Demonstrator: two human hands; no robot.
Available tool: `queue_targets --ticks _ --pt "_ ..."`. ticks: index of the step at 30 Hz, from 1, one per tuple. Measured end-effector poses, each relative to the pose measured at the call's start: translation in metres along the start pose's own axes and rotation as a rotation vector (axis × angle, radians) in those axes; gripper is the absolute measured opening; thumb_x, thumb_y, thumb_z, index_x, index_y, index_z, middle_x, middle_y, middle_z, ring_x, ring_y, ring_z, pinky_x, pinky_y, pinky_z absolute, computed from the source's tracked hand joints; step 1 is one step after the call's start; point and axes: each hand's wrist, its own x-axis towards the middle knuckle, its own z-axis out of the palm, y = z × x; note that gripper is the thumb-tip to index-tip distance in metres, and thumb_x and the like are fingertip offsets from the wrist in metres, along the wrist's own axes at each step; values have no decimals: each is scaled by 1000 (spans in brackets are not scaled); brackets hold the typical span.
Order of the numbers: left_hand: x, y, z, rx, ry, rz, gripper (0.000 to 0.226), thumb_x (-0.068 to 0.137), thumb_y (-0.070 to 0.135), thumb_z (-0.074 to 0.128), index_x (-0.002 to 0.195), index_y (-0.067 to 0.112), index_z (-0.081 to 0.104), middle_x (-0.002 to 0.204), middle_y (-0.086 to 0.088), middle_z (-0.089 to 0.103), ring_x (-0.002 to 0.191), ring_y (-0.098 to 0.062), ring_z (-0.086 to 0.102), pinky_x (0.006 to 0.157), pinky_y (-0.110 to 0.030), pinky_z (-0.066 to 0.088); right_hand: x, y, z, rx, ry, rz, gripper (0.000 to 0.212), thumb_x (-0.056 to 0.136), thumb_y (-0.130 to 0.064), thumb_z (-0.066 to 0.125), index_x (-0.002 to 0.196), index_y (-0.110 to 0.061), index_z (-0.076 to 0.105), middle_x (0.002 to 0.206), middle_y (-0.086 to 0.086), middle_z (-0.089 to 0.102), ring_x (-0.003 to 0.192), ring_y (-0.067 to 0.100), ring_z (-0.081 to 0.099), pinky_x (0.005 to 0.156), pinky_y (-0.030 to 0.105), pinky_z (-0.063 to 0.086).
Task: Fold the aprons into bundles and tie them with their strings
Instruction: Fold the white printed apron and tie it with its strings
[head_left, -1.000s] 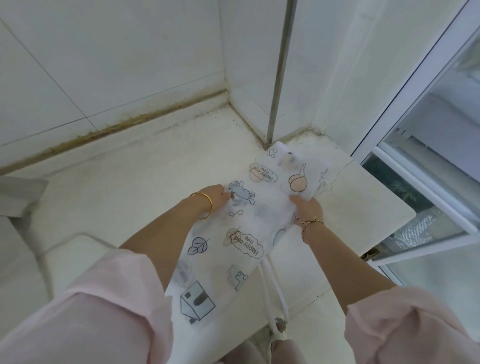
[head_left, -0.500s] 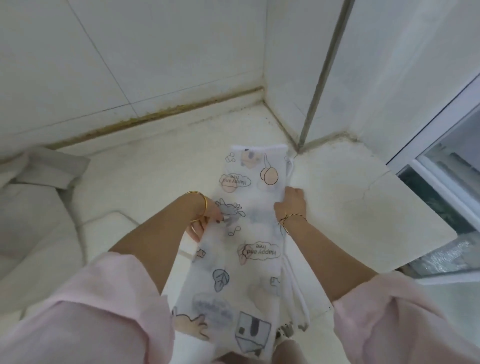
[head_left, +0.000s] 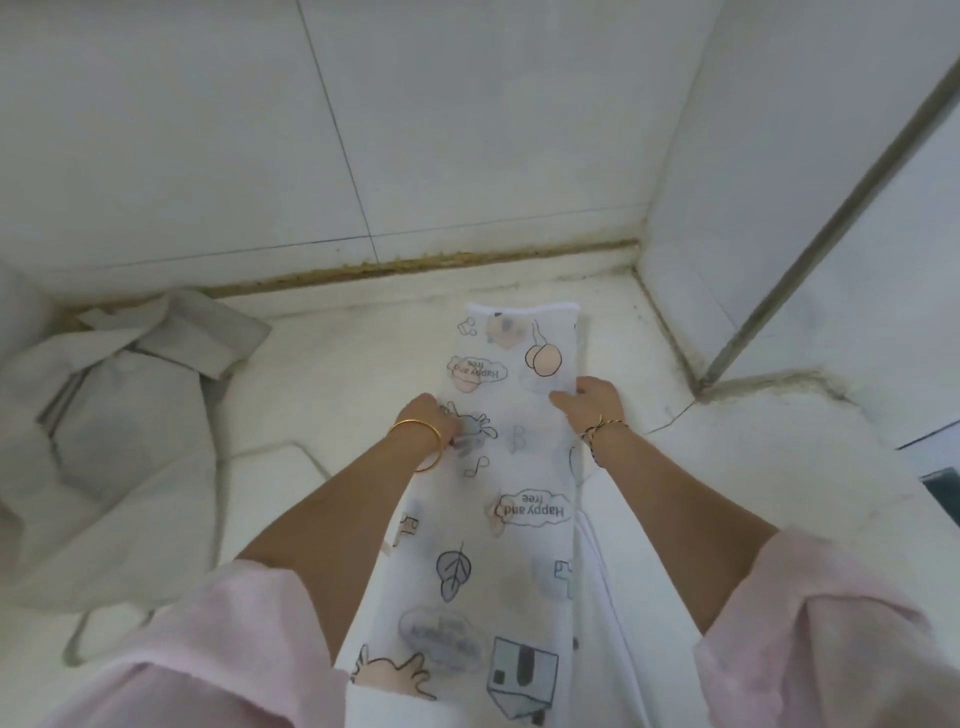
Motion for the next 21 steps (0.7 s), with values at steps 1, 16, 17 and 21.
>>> queue_targets --ticks 1,16,17,21 --pt "1 1 -1 76 -57 -7 21 88 21 62 84 7 47 75 -5 54 70 -20 51 62 -25 39 7 -2 0 9 33 -10 39 84 -16 60 54 -10 36 65 6 31 65 20 33 52 28 23" --pt "29 -7 7 87 184 294 13 96 16 41 93 9 31 65 -5 40 66 -29 45 60 -33 37 36 -10 1 263 -51 194 14 83 -14 65 77 -4 57 90 14 57 81 24 54 73 34 46" --pt "31 -7 7 108 191 286 12 96 16 39 94 9 30 64 -4 39 65 -28 44 59 -32 36 37 -12 1 279 -64 200 18 82 -14 66 69 -6 56 89 14 59 79 24 56 75 36 48" --pt "36 -6 5 99 180 263 11 99 17 35 96 9 28 63 -5 39 66 -28 45 60 -32 35 29 -16 2 266 -106 199 20 83 -14 67 70 -2 56 79 13 58 64 20 49 56 24 38"
